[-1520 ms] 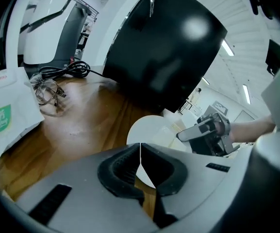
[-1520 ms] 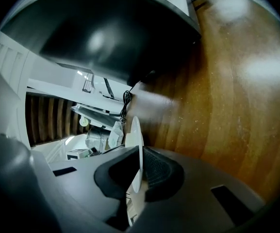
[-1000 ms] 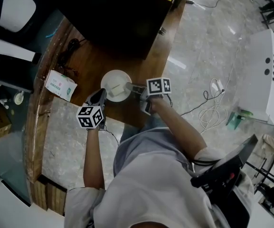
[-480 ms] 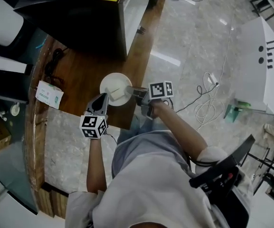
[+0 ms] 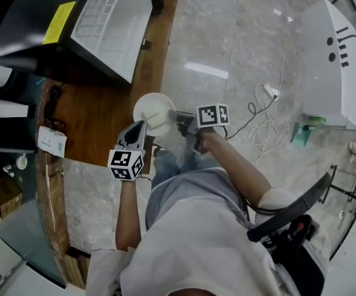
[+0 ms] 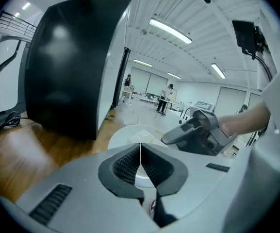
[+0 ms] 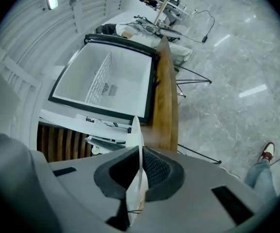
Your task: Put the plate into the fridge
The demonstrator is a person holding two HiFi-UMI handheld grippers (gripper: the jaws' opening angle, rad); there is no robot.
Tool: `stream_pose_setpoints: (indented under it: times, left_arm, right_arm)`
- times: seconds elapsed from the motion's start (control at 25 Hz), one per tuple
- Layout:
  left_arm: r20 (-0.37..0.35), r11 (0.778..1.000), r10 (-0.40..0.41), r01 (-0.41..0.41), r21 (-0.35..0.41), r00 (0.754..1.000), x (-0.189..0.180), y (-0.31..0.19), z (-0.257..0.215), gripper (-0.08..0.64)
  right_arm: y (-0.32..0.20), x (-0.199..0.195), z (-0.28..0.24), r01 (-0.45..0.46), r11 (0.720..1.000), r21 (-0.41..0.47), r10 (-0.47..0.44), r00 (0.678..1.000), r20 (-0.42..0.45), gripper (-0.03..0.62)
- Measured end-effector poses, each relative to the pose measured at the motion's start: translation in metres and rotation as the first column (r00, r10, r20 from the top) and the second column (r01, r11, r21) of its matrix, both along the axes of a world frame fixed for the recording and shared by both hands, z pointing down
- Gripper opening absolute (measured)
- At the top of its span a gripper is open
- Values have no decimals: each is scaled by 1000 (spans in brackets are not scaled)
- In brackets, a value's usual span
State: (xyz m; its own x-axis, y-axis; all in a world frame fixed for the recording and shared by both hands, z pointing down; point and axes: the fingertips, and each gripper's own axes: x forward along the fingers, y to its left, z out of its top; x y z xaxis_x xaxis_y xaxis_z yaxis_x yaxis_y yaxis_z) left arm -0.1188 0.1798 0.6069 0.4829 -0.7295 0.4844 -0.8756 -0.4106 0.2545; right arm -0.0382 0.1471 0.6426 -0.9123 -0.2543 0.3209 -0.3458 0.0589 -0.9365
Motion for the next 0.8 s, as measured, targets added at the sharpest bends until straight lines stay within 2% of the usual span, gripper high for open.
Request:
stream_pose_setpoints:
  times: [0.36, 0.44, 0.56, 0.64, 0.72, 0.8]
  left_arm:
    - [-30, 997, 54, -53, 49, 998, 113, -38, -20, 20]
    - [-34, 995, 72, -70, 69, 997, 164, -51, -28, 20]
    - [-24, 993, 88, -86, 81, 996, 280, -78, -34, 20]
    - [-22, 992, 97, -94, 81, 995, 341, -94, -38, 20]
    - [-24, 992, 95, -92, 89, 995, 373, -109, -45, 20]
    - [-23, 991, 82, -80, 105, 996, 384, -124, -55, 20]
  right_arm:
    - [-44, 111, -27, -89, 996, 11, 89, 996, 20, 26]
    - [-60, 160, -32, -104, 994, 23, 103, 994, 23, 26]
    - [-93, 272, -40, -116, 993, 32, 115, 992, 54, 26]
    - [-109, 332, -46, -124, 992, 33, 121, 990, 72, 26]
    - [-123, 365, -54, -125, 992, 35, 122, 990, 77, 26]
    - [-140, 376, -61, -113, 993, 42, 109, 991, 84, 26]
